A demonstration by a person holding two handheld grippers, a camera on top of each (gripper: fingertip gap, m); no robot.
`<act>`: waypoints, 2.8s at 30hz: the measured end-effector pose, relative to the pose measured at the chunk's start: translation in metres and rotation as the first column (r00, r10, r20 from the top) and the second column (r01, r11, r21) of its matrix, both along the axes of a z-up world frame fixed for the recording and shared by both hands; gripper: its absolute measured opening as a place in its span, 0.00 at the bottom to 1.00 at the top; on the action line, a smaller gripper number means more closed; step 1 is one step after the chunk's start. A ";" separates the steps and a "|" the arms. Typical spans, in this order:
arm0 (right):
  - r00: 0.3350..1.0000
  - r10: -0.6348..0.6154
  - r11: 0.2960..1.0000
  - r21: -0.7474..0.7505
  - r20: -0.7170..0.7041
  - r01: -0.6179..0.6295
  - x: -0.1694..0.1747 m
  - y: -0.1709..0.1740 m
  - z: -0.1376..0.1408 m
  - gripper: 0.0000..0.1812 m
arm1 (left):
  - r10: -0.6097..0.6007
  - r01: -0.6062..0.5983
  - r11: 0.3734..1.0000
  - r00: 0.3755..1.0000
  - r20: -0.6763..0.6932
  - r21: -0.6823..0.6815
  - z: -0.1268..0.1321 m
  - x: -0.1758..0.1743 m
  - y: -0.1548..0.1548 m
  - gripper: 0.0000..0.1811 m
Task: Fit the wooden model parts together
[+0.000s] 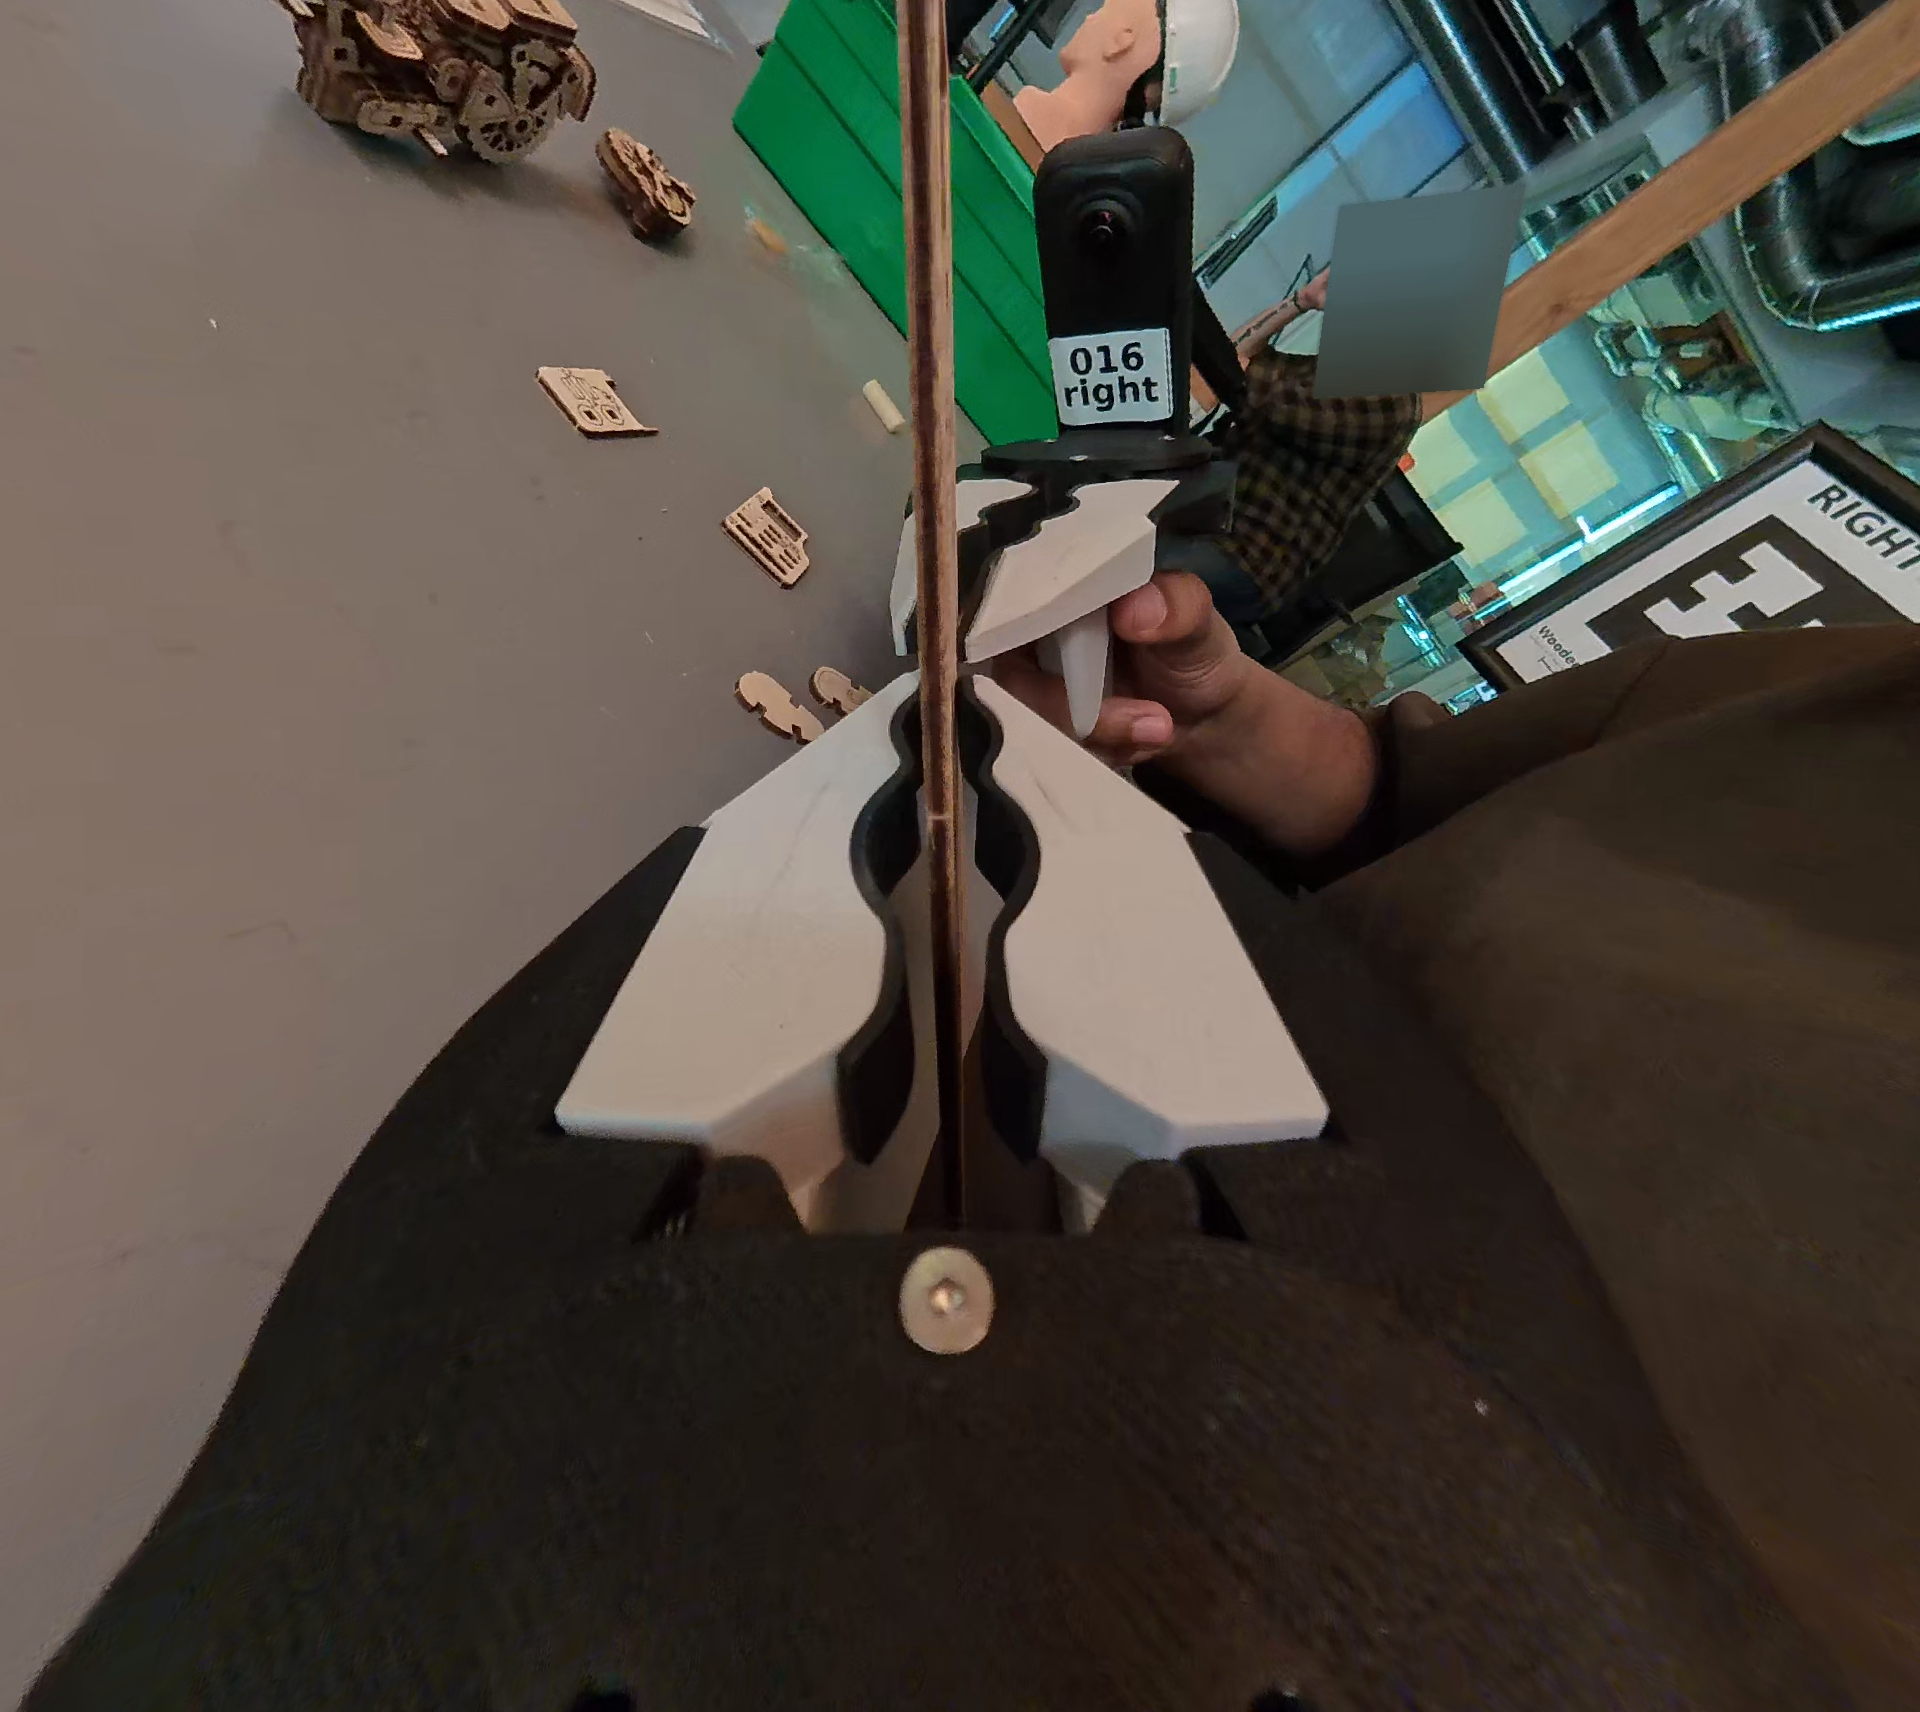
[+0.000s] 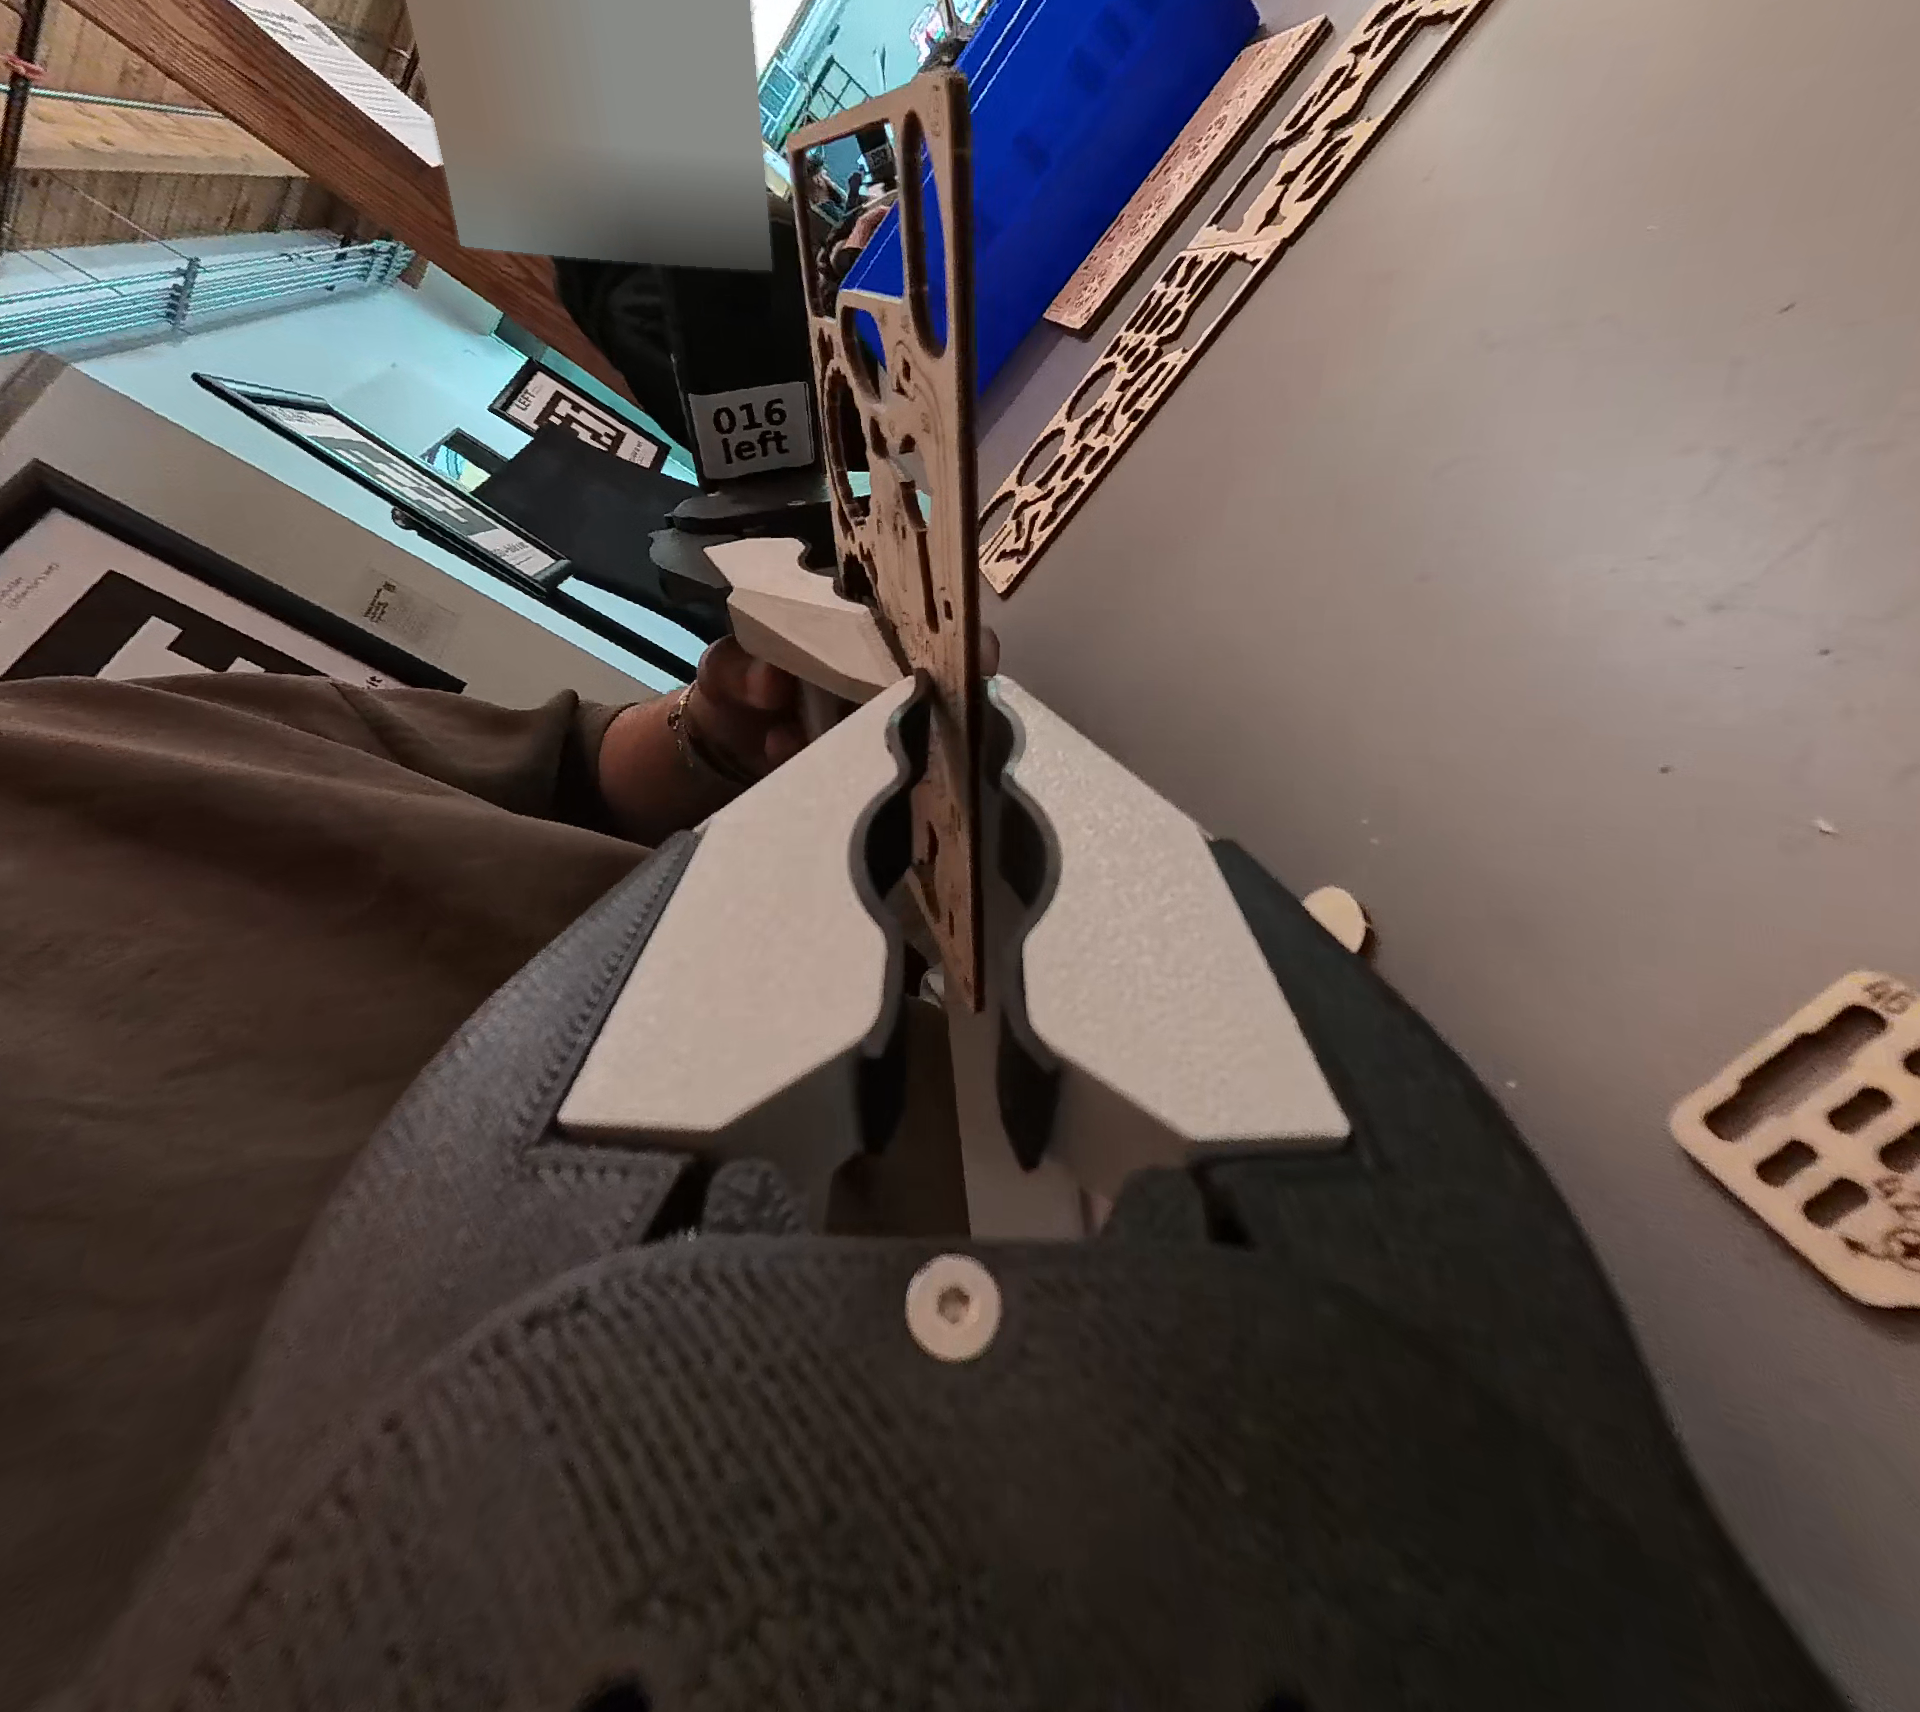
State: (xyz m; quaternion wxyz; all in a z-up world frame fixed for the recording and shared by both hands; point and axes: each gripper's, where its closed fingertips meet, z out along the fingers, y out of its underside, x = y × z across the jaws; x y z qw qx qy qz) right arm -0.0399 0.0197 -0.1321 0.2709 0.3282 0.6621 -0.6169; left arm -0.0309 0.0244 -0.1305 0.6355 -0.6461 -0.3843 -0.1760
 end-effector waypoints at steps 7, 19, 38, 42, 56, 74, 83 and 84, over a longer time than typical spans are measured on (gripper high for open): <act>0.995 -0.022 0.996 0.081 -0.095 0.030 -0.001 0.000 -0.003 0.05 | 0.025 -0.037 0.993 0.994 -0.107 -0.111 -0.003 0.001 0.001 0.00; 0.995 -0.065 0.988 0.134 -0.081 0.075 -0.005 0.000 -0.011 0.06 | 0.065 -0.096 0.976 0.985 -0.159 -0.195 -0.010 -0.003 0.000 0.00; 0.984 -0.111 0.994 0.005 -0.143 0.112 -0.011 -0.002 0.009 0.10 | 0.076 -0.079 0.996 0.994 -0.081 -0.030 0.009 -0.006 -0.003 0.00; 0.991 -0.068 0.998 -0.017 -0.117 0.067 -0.005 -0.005 0.010 0.10 | 0.056 -0.055 0.998 0.997 -0.044 0.020 0.012 -0.003 -0.003 0.00; 0.984 -0.077 0.992 0.082 -0.163 0.091 -0.004 -0.004 0.002 0.07 | 0.109 -0.118 0.989 0.989 -0.101 -0.092 0.002 -0.004 0.000 0.00; 0.951 -0.173 0.970 0.122 -0.256 0.209 -0.019 0.003 0.000 0.09 | 0.156 -0.166 0.981 0.983 -0.095 -0.098 0.000 -0.013 -0.004 0.00; 0.978 -0.120 0.986 0.096 -0.172 0.138 -0.012 -0.001 -0.002 0.06 | 0.139 -0.151 0.982 0.984 -0.114 -0.112 -0.001 -0.009 -0.002 0.00; 0.978 -0.118 0.985 0.101 -0.174 0.137 -0.012 0.000 -0.002 0.06 | 0.145 -0.162 0.978 0.981 -0.129 -0.129 -0.002 -0.008 -0.002 0.00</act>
